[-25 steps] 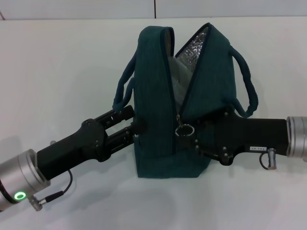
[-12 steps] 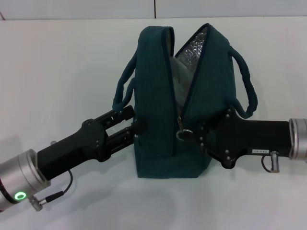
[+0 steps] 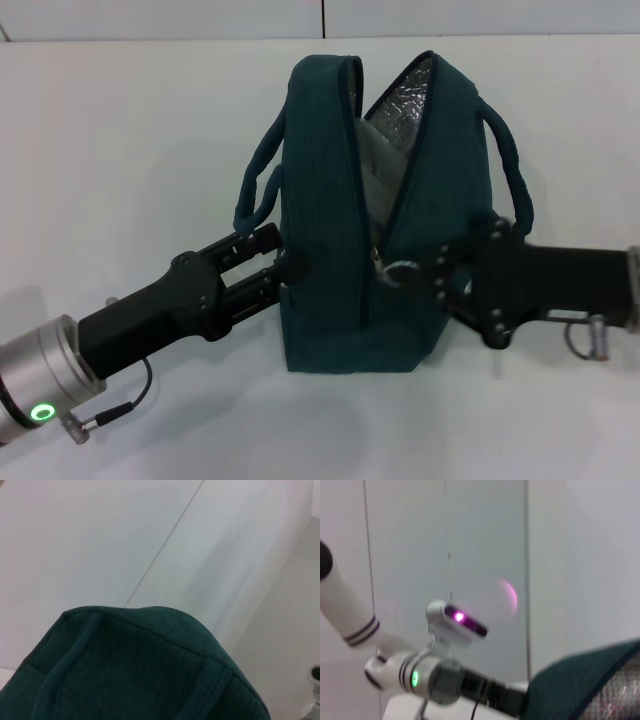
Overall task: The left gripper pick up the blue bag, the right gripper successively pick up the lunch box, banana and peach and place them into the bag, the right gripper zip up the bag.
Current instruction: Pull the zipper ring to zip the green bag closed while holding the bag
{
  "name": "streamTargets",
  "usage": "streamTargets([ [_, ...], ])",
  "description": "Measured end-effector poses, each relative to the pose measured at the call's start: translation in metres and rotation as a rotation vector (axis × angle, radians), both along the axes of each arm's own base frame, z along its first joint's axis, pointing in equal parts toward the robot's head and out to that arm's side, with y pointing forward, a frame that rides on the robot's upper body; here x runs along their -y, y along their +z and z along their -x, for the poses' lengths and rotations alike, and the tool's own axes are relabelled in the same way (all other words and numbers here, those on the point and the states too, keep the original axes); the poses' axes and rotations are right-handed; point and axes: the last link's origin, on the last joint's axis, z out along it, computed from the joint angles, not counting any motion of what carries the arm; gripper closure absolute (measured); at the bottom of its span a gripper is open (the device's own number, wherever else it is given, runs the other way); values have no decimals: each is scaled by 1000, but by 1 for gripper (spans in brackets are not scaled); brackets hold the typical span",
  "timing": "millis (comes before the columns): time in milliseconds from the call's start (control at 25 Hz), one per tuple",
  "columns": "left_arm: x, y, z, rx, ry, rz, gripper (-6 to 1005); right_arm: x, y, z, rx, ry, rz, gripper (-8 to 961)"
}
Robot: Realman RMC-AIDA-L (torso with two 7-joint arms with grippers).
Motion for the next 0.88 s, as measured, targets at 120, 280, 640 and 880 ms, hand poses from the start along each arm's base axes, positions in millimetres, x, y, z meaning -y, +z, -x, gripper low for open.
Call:
streamTargets([
  [120, 0, 0, 0, -1, -1, 2, 366, 3, 14, 0, -44, 12, -29, 948],
  [280, 0, -1, -1, -4, -10, 9, 372, 1, 20, 4, -81, 17, -50, 948],
  [640, -1, -4, -5, -9, -30, 21, 385, -11, 22, 20, -119, 57, -89, 948],
  [880, -3, -6, -5, -15, -28, 21, 394, -22, 22, 24, -107, 39, -129, 947],
])
